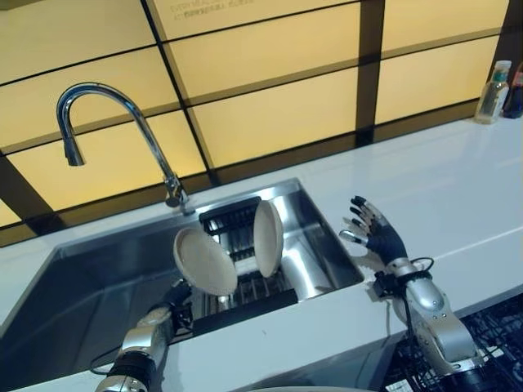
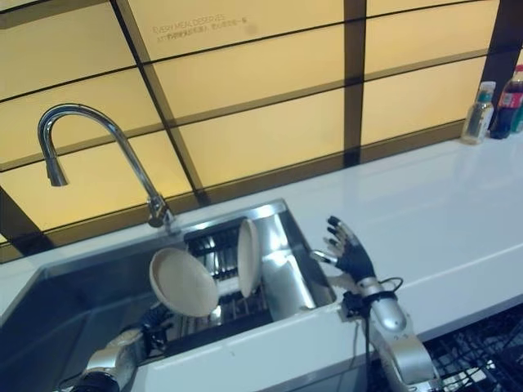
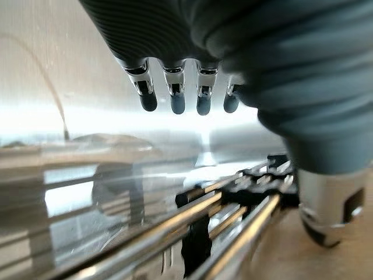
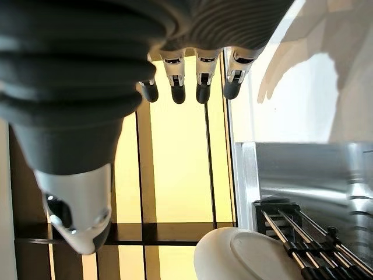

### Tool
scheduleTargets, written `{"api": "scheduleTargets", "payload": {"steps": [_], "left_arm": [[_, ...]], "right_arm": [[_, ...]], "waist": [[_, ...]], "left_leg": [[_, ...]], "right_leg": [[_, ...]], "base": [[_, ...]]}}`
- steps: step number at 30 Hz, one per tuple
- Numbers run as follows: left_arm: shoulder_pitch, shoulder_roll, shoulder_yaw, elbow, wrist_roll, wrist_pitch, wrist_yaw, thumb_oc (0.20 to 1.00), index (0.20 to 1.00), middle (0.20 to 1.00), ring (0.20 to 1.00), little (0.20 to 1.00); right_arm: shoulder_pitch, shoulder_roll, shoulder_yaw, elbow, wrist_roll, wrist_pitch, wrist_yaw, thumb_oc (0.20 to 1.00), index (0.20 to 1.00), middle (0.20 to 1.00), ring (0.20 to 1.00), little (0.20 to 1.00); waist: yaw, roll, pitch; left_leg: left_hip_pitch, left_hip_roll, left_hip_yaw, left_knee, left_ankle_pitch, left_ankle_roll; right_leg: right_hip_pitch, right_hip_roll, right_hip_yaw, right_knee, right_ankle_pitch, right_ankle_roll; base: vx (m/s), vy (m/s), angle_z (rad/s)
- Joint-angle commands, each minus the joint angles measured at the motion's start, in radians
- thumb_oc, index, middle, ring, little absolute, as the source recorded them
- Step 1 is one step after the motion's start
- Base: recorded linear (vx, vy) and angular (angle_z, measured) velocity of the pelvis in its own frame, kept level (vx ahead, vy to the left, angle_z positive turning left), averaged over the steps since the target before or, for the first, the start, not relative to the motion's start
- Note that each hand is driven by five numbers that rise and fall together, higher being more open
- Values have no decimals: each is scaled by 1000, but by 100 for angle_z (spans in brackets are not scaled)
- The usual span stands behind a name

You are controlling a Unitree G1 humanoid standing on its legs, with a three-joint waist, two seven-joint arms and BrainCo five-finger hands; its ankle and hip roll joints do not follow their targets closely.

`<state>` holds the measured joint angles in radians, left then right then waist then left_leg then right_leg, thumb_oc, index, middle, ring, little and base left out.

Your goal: Pick up plates and place into dishwasher.

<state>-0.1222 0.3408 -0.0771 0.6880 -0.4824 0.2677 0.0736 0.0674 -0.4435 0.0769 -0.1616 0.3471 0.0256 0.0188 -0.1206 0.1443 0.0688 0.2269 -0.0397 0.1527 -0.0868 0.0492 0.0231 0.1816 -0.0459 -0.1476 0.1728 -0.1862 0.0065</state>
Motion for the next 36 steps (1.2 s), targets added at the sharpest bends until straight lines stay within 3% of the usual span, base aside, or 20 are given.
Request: {"api": "scheduleTargets", "payload": {"steps": [1, 6, 12, 18, 21, 27, 33, 36], "left_arm": [[133, -106, -26, 52, 44, -18, 40, 1000, 1000, 1000, 1000, 1000], [141, -117, -19, 29, 20, -27, 95, 1000, 1000, 1000, 1000, 1000], [2, -94, -67, -28, -65, -91, 209, 1000, 1000, 1000, 1000, 1000], [-142, -67, -84, -50, -136, -168, 301, 1000, 1000, 1000, 1000, 1000], [-145, -77, -67, -68, -159, -207, 361, 1000, 1000, 1000, 1000, 1000], [-72, -125, 21, -104, -254, -308, 579, 1000, 1000, 1000, 1000, 1000], [-13, -117, 81, -232, -67, -497, 764, 1000, 1000, 1000, 1000, 1000], [24, -91, 82, -358, 99, -544, 823, 1000, 1000, 1000, 1000, 1000]], "right_arm": [[77, -20, -74, -34, -5, 25, 22, 1000, 1000, 1000, 1000, 1000], [93, -41, -108, -43, 3, 43, 35, 1000, 1000, 1000, 1000, 1000], [-51, -81, -87, -34, 44, -14, -52, 1000, 1000, 1000, 1000, 1000], [-214, -41, -35, -26, -10, -38, -119, 1000, 1000, 1000, 1000, 1000], [-217, -27, -29, -40, -35, -45, -121, 1000, 1000, 1000, 1000, 1000], [-158, -22, -43, -70, -53, -47, -108, 1000, 1000, 1000, 1000, 1000], [-101, -37, -59, -113, -39, -20, -107, 1000, 1000, 1000, 1000, 1000], [-55, -34, -73, -125, -34, -32, -104, 1000, 1000, 1000, 1000, 1000]], "waist": [[18, -66, 32], [23, -70, 69], [45, -84, 204], [51, -96, 317], [53, -96, 340], [61, -92, 336], [73, -92, 322], [84, -94, 317]], "left_leg": [[-43, 30, 9, 106, -70, -34], [-89, 29, -6, 135, -64, -34], [-300, 43, -17, 190, -56, -34], [-421, 50, -20, 190, -36, -42], [-424, 44, -27, 178, -27, -43], [-386, 26, -41, 155, -14, -45], [-348, 18, -48, 142, -11, -49], [-336, 16, -53, 142, -13, -49]], "right_leg": [[-23, -96, -61, -147, 156, 105], [-60, -106, -68, -122, 158, 104], [-252, -117, -42, -86, 171, 106], [-371, -109, -33, -92, 197, 100], [-379, -107, -36, -96, 207, 95], [-357, -114, -47, -92, 213, 90], [-328, -117, -53, -88, 210, 83], [-317, -118, -57, -83, 208, 78]], "base": [[21, 52, 1], [-32, 42, 4], [-421, -18, 1], [-299, -18, -5], [-53, 31, 15], [59, 48, 1], [82, 21, 1], [68, -13, 3]]}}
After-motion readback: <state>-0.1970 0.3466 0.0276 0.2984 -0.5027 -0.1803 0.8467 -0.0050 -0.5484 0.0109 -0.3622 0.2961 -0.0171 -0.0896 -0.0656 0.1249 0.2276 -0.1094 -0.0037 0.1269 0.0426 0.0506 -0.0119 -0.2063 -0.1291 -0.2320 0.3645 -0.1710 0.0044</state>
